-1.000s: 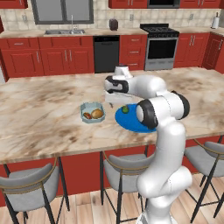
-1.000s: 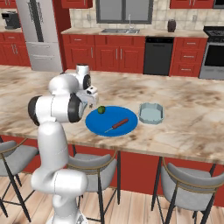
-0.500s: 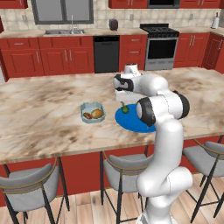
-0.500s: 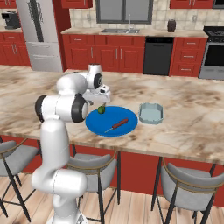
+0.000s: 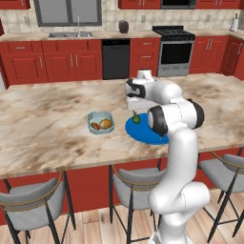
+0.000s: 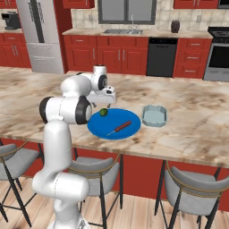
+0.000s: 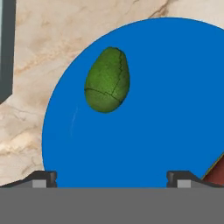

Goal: Place one cooked food and one vegetable from the large plate to each tupperware container.

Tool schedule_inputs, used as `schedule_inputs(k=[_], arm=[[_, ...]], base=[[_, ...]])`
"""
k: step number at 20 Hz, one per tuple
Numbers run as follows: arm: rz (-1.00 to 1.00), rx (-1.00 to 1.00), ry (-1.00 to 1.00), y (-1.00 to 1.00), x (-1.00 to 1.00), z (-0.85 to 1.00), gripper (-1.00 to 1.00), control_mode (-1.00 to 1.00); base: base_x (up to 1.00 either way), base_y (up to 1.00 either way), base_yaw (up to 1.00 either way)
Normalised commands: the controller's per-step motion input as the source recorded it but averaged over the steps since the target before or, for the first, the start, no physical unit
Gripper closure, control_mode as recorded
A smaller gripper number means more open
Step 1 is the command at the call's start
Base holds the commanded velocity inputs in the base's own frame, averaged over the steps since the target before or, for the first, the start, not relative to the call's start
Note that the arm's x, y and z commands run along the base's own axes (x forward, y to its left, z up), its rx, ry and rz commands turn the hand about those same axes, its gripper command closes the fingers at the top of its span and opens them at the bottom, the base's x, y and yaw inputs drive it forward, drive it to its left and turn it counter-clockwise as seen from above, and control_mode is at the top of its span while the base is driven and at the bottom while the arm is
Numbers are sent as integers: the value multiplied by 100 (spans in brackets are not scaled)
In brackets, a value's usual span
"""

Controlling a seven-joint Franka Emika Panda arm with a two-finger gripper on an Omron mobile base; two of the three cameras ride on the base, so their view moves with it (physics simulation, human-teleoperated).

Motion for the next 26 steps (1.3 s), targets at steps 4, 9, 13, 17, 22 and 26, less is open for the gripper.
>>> schedule_inputs(k=[4, 9, 13, 17, 22, 26], arm=[[14, 0, 0, 11, 29, -34, -100, -100], [6, 0, -1, 3, 27, -27, -100, -100], [0, 0, 0, 0, 32, -6, -100, -100], [0, 2, 0, 0, 21, -9, -100, -100], [-3, 1, 0, 0, 25, -21, -100, -100], [-1, 0, 1, 0, 7, -17, -100, -100]], base=[[0, 0, 0], [0, 0, 0], [0, 0, 0], [0, 0, 0], [0, 0, 0], [0, 0, 0]])
